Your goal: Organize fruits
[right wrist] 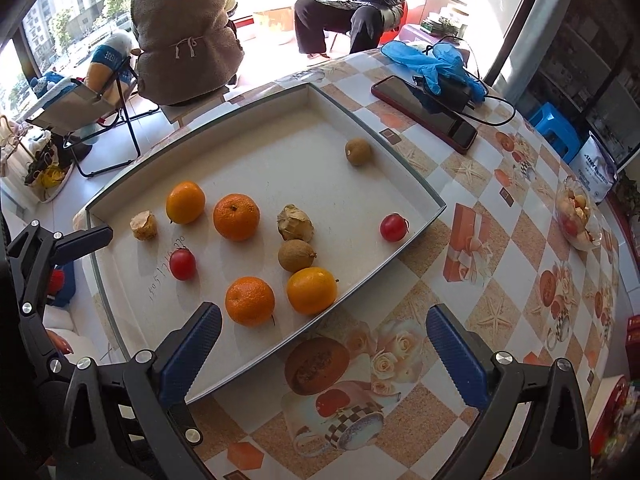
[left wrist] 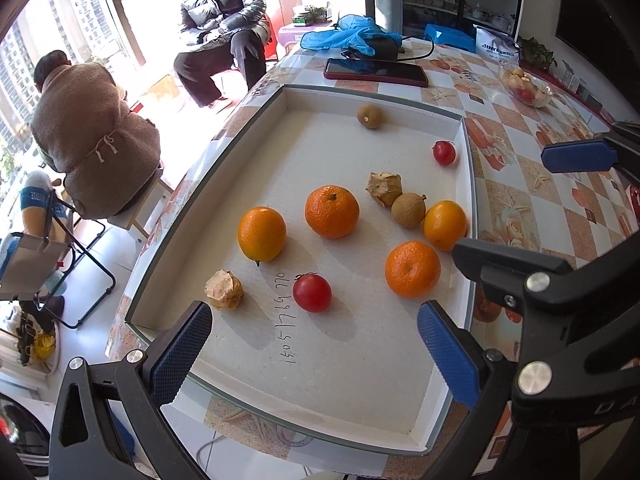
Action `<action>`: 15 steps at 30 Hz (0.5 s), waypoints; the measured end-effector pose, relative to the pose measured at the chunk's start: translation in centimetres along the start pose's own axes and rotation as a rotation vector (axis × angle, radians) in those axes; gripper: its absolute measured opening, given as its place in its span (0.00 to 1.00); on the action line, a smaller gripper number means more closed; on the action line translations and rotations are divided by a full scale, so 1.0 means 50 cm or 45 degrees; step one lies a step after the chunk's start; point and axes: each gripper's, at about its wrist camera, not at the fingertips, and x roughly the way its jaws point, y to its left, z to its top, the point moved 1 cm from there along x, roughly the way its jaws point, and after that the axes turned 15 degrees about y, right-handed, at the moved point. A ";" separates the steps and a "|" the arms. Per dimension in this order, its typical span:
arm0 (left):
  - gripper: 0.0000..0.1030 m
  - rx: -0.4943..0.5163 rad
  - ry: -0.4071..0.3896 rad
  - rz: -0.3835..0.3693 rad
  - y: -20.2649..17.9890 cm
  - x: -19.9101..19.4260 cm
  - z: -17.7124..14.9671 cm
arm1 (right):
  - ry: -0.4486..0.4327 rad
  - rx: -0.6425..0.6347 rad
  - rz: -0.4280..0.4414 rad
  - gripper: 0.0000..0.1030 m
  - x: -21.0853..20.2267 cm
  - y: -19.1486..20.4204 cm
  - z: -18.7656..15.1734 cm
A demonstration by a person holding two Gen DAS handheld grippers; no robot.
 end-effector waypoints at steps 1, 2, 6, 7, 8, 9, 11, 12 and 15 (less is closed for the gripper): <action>1.00 -0.001 -0.003 -0.001 -0.001 -0.001 -0.001 | 0.002 -0.002 -0.003 1.00 0.001 0.000 0.000; 1.00 -0.001 -0.008 0.000 -0.001 -0.003 -0.002 | 0.004 -0.003 -0.005 1.00 0.002 0.001 -0.001; 1.00 0.014 -0.012 0.014 -0.007 -0.006 -0.002 | 0.005 -0.008 -0.012 1.00 0.002 0.006 -0.002; 1.00 0.016 -0.011 0.014 -0.008 -0.006 -0.002 | 0.005 -0.008 -0.014 1.00 0.002 0.006 -0.002; 1.00 0.016 -0.010 0.016 -0.009 -0.006 -0.002 | 0.005 -0.007 -0.015 1.00 0.003 0.007 -0.002; 1.00 0.017 -0.011 0.018 -0.010 -0.007 -0.002 | 0.005 -0.007 -0.016 1.00 0.003 0.008 -0.003; 1.00 0.018 -0.012 0.016 -0.009 -0.007 -0.003 | 0.005 -0.010 -0.017 1.00 0.004 0.008 -0.003; 1.00 0.017 -0.013 0.018 -0.009 -0.008 -0.004 | 0.004 -0.011 -0.020 1.00 0.004 0.008 -0.003; 1.00 0.015 -0.018 0.011 -0.010 -0.010 -0.006 | 0.002 -0.015 -0.029 1.00 0.003 0.009 -0.005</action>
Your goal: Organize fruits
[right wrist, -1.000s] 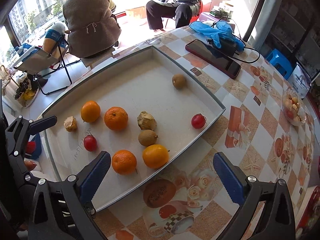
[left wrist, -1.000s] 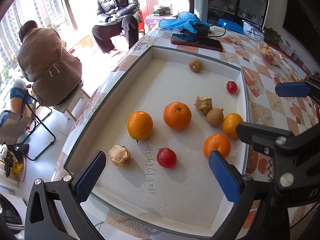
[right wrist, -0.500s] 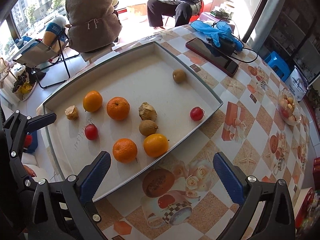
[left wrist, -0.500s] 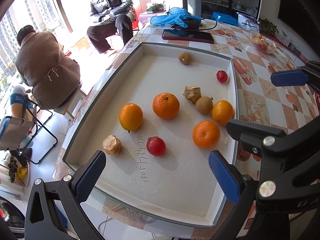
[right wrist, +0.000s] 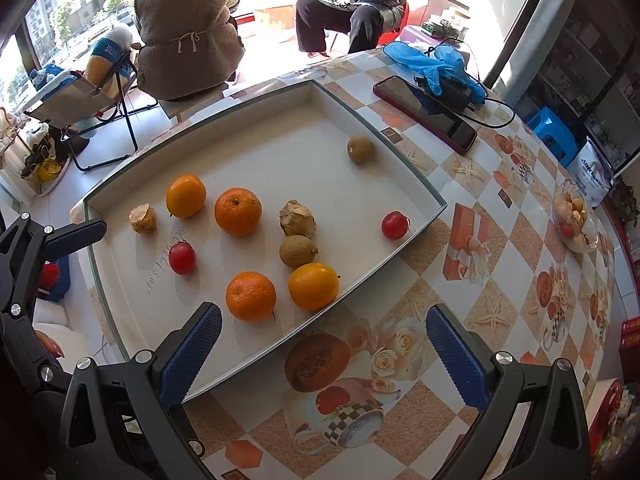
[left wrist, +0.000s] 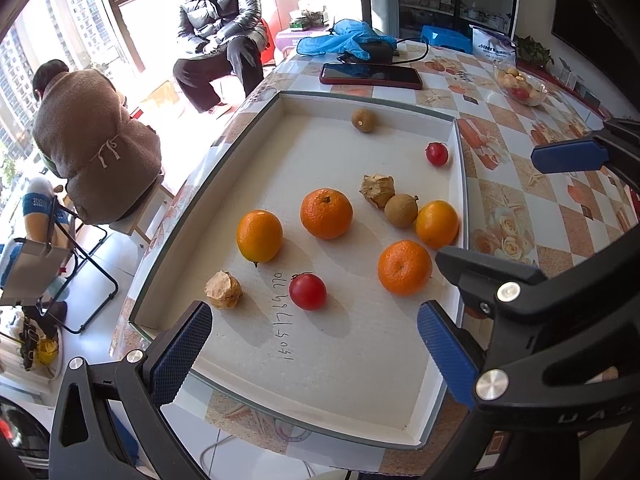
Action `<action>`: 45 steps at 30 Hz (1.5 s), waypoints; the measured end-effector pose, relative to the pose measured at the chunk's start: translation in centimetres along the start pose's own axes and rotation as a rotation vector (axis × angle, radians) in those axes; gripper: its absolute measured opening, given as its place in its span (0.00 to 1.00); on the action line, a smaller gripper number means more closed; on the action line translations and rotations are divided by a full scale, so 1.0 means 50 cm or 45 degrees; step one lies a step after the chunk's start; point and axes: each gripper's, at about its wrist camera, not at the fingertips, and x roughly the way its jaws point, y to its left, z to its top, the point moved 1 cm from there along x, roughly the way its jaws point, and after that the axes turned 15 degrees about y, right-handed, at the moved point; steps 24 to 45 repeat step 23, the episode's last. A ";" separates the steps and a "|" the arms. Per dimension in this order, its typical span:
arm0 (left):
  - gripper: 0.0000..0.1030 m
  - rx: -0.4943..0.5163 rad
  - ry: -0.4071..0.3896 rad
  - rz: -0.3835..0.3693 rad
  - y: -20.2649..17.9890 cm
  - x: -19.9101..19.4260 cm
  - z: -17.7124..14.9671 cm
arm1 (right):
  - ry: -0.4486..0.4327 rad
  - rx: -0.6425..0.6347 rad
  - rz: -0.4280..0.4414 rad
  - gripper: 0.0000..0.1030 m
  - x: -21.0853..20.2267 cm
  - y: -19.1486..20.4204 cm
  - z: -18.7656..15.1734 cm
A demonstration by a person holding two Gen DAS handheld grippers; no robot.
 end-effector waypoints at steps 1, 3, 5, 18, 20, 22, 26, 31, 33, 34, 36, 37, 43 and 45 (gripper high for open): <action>1.00 -0.001 0.000 0.001 -0.001 0.000 0.000 | 0.001 0.001 0.001 1.00 0.000 0.000 0.000; 1.00 0.000 0.001 0.002 -0.002 0.000 0.000 | 0.001 0.001 -0.001 1.00 0.000 0.000 0.000; 1.00 0.004 0.001 0.003 -0.003 -0.001 -0.001 | 0.002 0.001 0.000 1.00 -0.001 0.001 -0.001; 1.00 0.006 0.018 -0.001 -0.007 0.003 -0.003 | 0.006 -0.011 -0.002 1.00 0.001 0.003 -0.009; 1.00 0.014 -0.006 -0.018 -0.007 0.000 -0.006 | 0.007 -0.014 0.000 1.00 0.002 0.004 -0.009; 1.00 0.032 -0.023 -0.032 -0.009 -0.005 -0.010 | 0.007 -0.013 0.002 1.00 0.003 0.003 -0.009; 1.00 0.034 -0.024 -0.029 -0.010 -0.006 -0.011 | 0.008 -0.012 0.004 1.00 0.003 0.003 -0.008; 1.00 0.034 -0.024 -0.029 -0.010 -0.006 -0.011 | 0.008 -0.012 0.004 1.00 0.003 0.003 -0.008; 1.00 0.034 -0.024 -0.029 -0.010 -0.006 -0.011 | 0.008 -0.012 0.004 1.00 0.003 0.003 -0.008; 1.00 0.034 -0.024 -0.029 -0.010 -0.006 -0.011 | 0.008 -0.012 0.004 1.00 0.003 0.003 -0.008; 1.00 0.034 -0.024 -0.029 -0.010 -0.006 -0.011 | 0.008 -0.012 0.004 1.00 0.003 0.003 -0.008; 1.00 0.034 -0.024 -0.029 -0.010 -0.006 -0.011 | 0.008 -0.012 0.004 1.00 0.003 0.003 -0.008; 1.00 0.034 -0.024 -0.029 -0.010 -0.006 -0.011 | 0.008 -0.012 0.004 1.00 0.003 0.003 -0.008; 1.00 0.034 -0.024 -0.029 -0.010 -0.006 -0.011 | 0.008 -0.012 0.004 1.00 0.003 0.003 -0.008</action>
